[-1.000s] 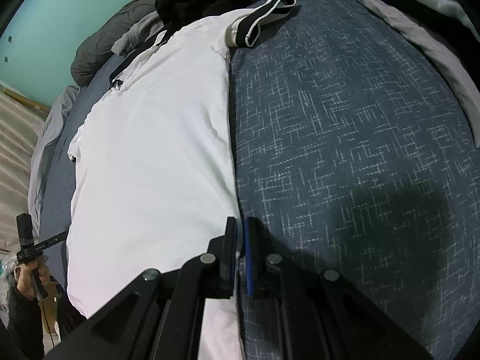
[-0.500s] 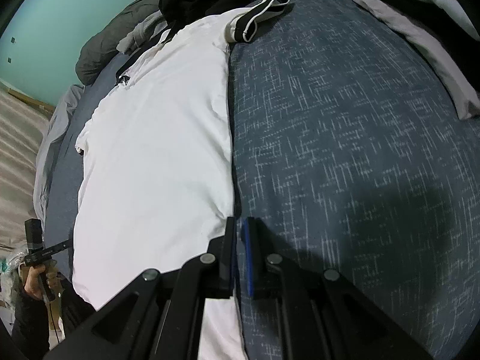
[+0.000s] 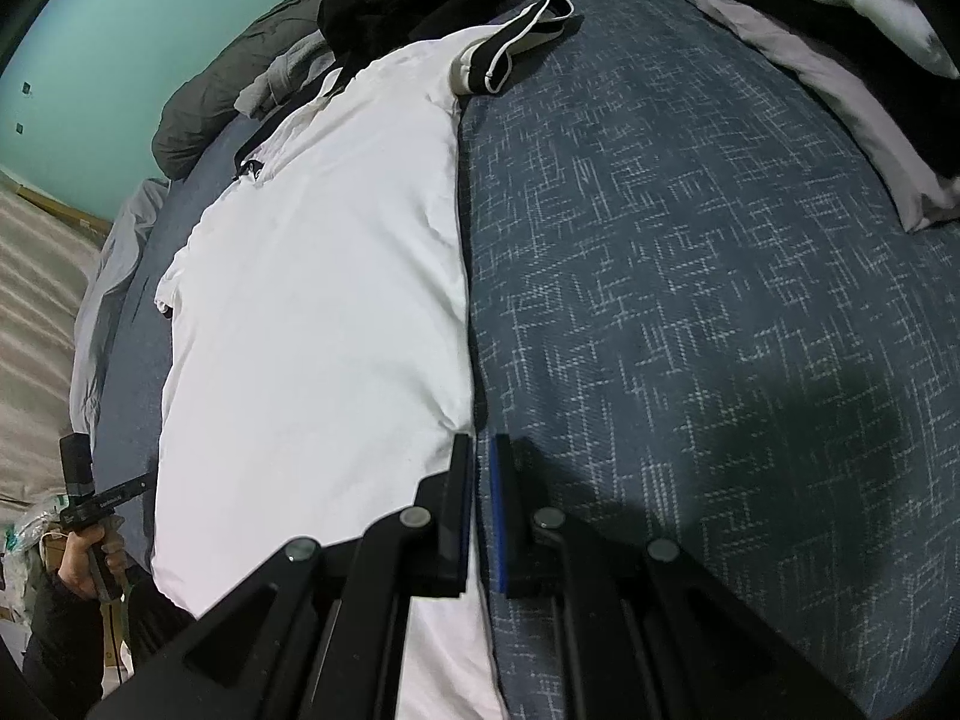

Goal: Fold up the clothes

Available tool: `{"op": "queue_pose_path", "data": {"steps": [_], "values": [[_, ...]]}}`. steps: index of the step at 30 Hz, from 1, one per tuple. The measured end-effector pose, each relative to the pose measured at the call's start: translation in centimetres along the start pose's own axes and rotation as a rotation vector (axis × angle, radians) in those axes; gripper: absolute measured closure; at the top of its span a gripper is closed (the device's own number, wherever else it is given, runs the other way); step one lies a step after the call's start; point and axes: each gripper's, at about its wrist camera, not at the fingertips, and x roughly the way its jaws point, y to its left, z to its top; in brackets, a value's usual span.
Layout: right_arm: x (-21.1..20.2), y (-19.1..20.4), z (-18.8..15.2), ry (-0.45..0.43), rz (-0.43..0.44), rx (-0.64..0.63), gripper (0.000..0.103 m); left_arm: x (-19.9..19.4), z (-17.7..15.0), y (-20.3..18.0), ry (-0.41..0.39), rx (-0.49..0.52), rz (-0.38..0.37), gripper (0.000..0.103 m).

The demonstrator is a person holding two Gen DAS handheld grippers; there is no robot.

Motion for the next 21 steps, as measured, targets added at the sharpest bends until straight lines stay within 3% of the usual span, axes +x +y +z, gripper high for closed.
{"op": "queue_pose_path", "data": {"steps": [7,13,17,20,21], "values": [[0.0,-0.3,0.0,-0.005,-0.004,0.0,0.098,-2.1,-0.8,1.4,-0.033,-0.021,0.05,0.102],[0.1,-1.0,-0.1,-0.004,-0.012,0.026,0.098,0.1,1.7,1.1,-0.006,-0.048,0.05,0.101],[-0.2,-1.0,-0.1,-0.005,-0.016,0.015,0.098,5.3,8.7,-5.2,-0.019,-0.055,0.064,0.098],[-0.4,-1.0,0.3,-0.018,-0.014,0.009,0.095,4.5,10.0,-6.0,-0.052,-0.036,0.09,0.081],[-0.4,-1.0,0.5,-0.024,-0.012,0.008,0.094,4.2,10.7,-6.5,-0.069,-0.028,0.094,0.08]]}}
